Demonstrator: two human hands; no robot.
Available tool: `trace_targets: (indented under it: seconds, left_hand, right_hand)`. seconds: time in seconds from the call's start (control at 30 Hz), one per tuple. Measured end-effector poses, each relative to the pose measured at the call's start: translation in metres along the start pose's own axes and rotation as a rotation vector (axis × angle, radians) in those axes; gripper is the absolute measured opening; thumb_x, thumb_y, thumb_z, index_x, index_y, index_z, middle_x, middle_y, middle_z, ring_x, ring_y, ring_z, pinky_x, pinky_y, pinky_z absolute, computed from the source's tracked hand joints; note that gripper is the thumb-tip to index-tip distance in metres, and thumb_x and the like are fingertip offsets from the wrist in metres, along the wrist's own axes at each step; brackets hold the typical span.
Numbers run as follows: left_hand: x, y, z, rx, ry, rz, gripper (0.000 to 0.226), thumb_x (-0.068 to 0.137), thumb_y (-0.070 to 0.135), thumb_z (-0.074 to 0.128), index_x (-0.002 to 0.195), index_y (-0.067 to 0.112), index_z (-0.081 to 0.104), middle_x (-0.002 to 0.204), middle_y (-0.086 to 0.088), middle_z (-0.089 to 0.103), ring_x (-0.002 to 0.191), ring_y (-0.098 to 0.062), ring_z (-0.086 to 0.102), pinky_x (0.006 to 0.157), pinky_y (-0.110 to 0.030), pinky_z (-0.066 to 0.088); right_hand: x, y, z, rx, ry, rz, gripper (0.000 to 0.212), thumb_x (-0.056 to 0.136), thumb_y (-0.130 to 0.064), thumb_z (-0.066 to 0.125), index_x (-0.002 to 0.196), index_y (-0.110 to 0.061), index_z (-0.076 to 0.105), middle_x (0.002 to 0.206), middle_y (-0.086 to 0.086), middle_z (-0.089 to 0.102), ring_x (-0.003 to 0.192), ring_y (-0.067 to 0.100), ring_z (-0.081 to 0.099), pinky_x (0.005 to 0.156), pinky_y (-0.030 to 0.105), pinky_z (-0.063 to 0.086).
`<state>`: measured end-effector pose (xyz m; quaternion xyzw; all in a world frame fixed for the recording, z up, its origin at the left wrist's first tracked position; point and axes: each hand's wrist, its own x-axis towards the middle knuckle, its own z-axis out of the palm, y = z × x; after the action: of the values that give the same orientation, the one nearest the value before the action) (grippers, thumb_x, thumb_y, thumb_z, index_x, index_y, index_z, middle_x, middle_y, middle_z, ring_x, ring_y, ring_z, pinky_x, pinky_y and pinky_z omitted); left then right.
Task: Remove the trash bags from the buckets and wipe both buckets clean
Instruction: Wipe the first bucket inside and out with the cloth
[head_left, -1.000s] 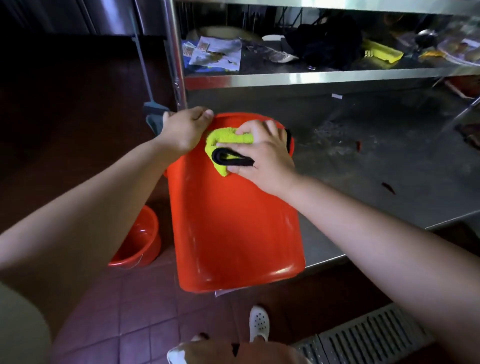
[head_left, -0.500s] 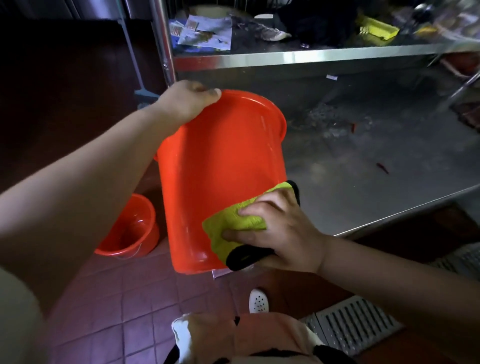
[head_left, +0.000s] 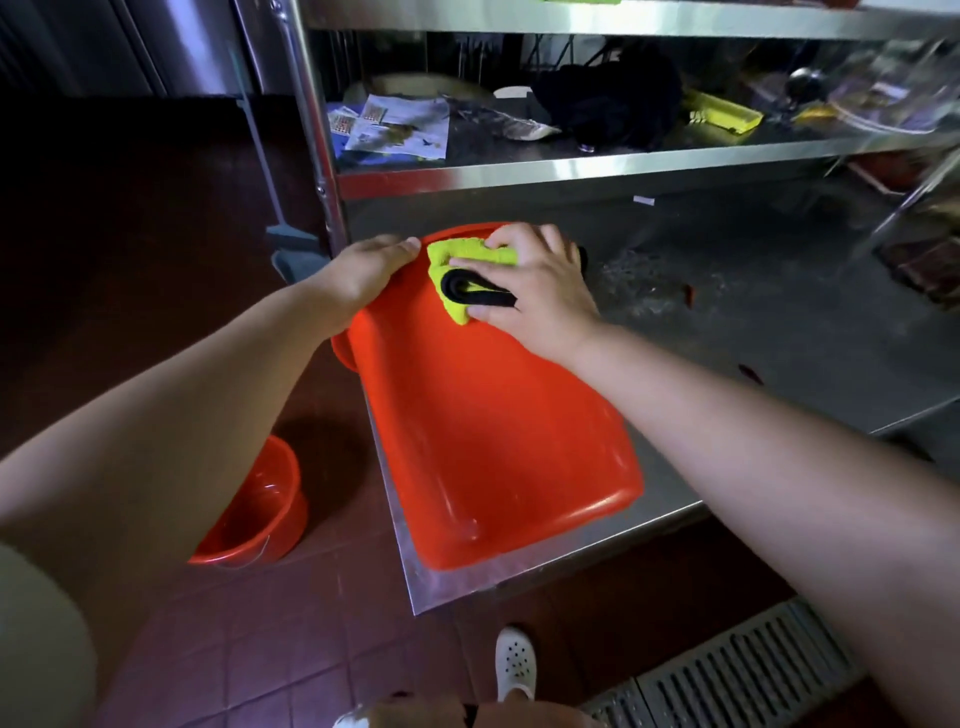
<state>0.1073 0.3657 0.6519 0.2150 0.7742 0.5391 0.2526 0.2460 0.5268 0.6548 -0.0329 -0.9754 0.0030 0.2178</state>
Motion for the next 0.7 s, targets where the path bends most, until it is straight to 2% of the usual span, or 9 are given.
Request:
trace_targets:
  seconds: [0.03, 0.1, 0.23, 0.33, 0.37, 0.43, 0.53, 0.63, 0.7]
  left_hand:
    - [0.001, -0.002, -0.001, -0.004, 0.012, 0.003, 0.019, 0.094, 0.039, 0.053, 0.104, 0.026, 0.062, 0.091, 0.012, 0.064, 0.074, 0.007, 0.061, 0.061, -0.007, 0.047]
    - [0.000, -0.007, -0.004, -0.011, 0.045, -0.001, 0.015, 0.094, 0.036, 0.053, 0.101, 0.026, 0.062, 0.087, 0.015, 0.062, 0.071, 0.009, 0.058, 0.053, -0.002, 0.043]
    - [0.002, -0.011, -0.019, -0.047, 0.019, 0.019, 0.019, 0.092, 0.011, 0.051, 0.087, 0.023, 0.065, 0.076, 0.008, 0.065, 0.066, -0.002, 0.059, 0.060, -0.012, 0.048]
    - [0.006, 0.010, -0.016, 0.112, -0.006, 0.083, 0.045, 0.084, -0.008, 0.042, 0.110, 0.020, 0.065, 0.098, 0.008, 0.065, 0.085, -0.003, 0.058, 0.070, -0.004, 0.043]
    - [0.007, 0.019, -0.010, 0.162, -0.018, 0.111, 0.048, 0.083, -0.008, 0.042, 0.115, 0.021, 0.063, 0.105, 0.008, 0.064, 0.090, -0.002, 0.057, 0.070, 0.000, 0.040]
    - [0.008, 0.030, 0.007, 0.189, -0.066, 0.117, 0.037, 0.089, 0.008, 0.053, 0.120, 0.025, 0.061, 0.110, 0.009, 0.061, 0.095, -0.002, 0.054, 0.070, -0.001, 0.038]
    - [0.009, 0.030, 0.024, 0.233, -0.055, 0.095, 0.035, 0.093, 0.042, 0.052, 0.125, 0.029, 0.056, 0.119, 0.009, 0.055, 0.108, -0.006, 0.047, 0.086, -0.016, 0.032]
    - [0.016, 0.026, 0.026, 0.247, -0.019, 0.069, 0.046, 0.096, 0.048, 0.041, 0.136, 0.026, 0.047, 0.144, 0.000, 0.044, 0.130, -0.018, 0.040, 0.095, -0.022, 0.025]
    - [0.019, 0.025, 0.028, 0.221, -0.012, 0.069, 0.048, 0.097, 0.047, 0.040, 0.139, 0.023, 0.044, 0.147, -0.002, 0.040, 0.134, -0.019, 0.036, 0.095, -0.020, 0.023]
  right_hand:
    - [-0.002, -0.005, 0.002, -0.001, -0.003, 0.025, 0.044, 0.083, -0.055, 0.058, 0.126, -0.047, 0.054, 0.126, -0.003, 0.049, 0.112, 0.029, 0.041, 0.087, 0.040, 0.031]
    - [-0.016, -0.016, 0.000, 0.000, -0.023, -0.003, 0.043, 0.082, -0.058, 0.055, 0.124, -0.049, 0.055, 0.125, -0.003, 0.051, 0.111, 0.029, 0.042, 0.084, 0.041, 0.031]
    - [-0.074, -0.032, -0.010, 0.069, -0.033, -0.178, 0.043, 0.081, -0.060, 0.054, 0.120, -0.045, 0.060, 0.120, 0.004, 0.058, 0.107, 0.029, 0.044, 0.085, 0.044, 0.037]
    - [-0.125, -0.043, -0.015, 0.129, -0.084, -0.273, 0.045, 0.081, -0.060, 0.053, 0.122, -0.042, 0.059, 0.121, 0.001, 0.057, 0.111, 0.024, 0.040, 0.086, 0.046, 0.041]
    - [-0.137, -0.045, -0.017, 0.136, -0.097, -0.297, 0.044, 0.083, -0.060, 0.052, 0.123, -0.042, 0.059, 0.123, -0.002, 0.054, 0.112, 0.023, 0.041, 0.085, 0.046, 0.041]
    - [-0.148, -0.045, -0.019, 0.129, -0.113, -0.324, 0.043, 0.085, -0.060, 0.049, 0.123, -0.042, 0.058, 0.125, -0.003, 0.051, 0.112, 0.023, 0.042, 0.084, 0.046, 0.040]
    - [-0.141, -0.039, -0.019, 0.131, -0.097, -0.344, 0.040, 0.083, -0.058, 0.055, 0.119, -0.042, 0.062, 0.120, -0.001, 0.058, 0.109, 0.024, 0.042, 0.083, 0.047, 0.041]
    - [-0.115, -0.028, -0.012, 0.138, -0.051, -0.342, 0.038, 0.081, -0.055, 0.059, 0.116, -0.042, 0.064, 0.116, 0.001, 0.061, 0.106, 0.025, 0.042, 0.083, 0.048, 0.041]
    - [-0.088, -0.018, -0.007, 0.141, 0.000, -0.269, 0.038, 0.081, -0.056, 0.058, 0.116, -0.043, 0.064, 0.116, 0.003, 0.061, 0.104, 0.028, 0.044, 0.083, 0.047, 0.039]
